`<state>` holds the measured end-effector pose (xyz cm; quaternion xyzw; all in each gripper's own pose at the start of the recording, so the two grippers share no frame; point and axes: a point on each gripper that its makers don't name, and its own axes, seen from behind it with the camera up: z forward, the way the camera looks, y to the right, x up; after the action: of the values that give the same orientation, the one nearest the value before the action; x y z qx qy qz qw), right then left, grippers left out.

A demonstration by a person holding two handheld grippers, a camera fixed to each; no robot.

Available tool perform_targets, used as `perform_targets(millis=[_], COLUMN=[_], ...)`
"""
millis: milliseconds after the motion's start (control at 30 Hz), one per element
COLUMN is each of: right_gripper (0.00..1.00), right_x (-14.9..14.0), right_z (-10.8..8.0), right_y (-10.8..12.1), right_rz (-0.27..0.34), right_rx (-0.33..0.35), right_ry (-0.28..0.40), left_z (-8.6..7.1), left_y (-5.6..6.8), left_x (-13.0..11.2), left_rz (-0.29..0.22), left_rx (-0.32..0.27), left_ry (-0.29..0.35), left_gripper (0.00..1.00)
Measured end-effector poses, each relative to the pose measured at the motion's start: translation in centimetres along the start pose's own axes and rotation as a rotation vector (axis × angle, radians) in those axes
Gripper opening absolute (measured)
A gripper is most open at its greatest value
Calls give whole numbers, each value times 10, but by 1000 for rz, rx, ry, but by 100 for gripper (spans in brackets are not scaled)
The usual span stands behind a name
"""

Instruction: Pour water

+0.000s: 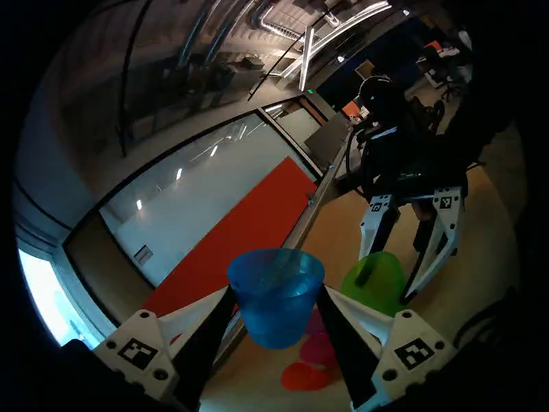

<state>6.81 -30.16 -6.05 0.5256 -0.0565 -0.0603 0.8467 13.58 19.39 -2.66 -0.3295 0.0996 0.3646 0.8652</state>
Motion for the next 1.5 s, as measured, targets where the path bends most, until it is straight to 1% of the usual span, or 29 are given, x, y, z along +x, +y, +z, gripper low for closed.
perform_targets(millis=[367,667,867,1167,1500], right_gripper=[87,87,87,87,87], right_x=[2,4,4,3,4], right_z=[0,0,0,1,1], right_y=[-3,-5,-5,-4,-4], right_rz=[-4,-8,-9,-8,-5], right_rx=[4,9,9,9,9], right_ry=[5,11,11,15,21], left_z=[3,7,7,10,11], left_y=[-1,-4,-1,-1,-1], left_x=[3,3,3,3,6], left_rz=[72,132,169,219,261], left_rx=[13,20,20,24,28], left_ry=[1,3,6,3,6], left_gripper=[83,83,83,83,83])
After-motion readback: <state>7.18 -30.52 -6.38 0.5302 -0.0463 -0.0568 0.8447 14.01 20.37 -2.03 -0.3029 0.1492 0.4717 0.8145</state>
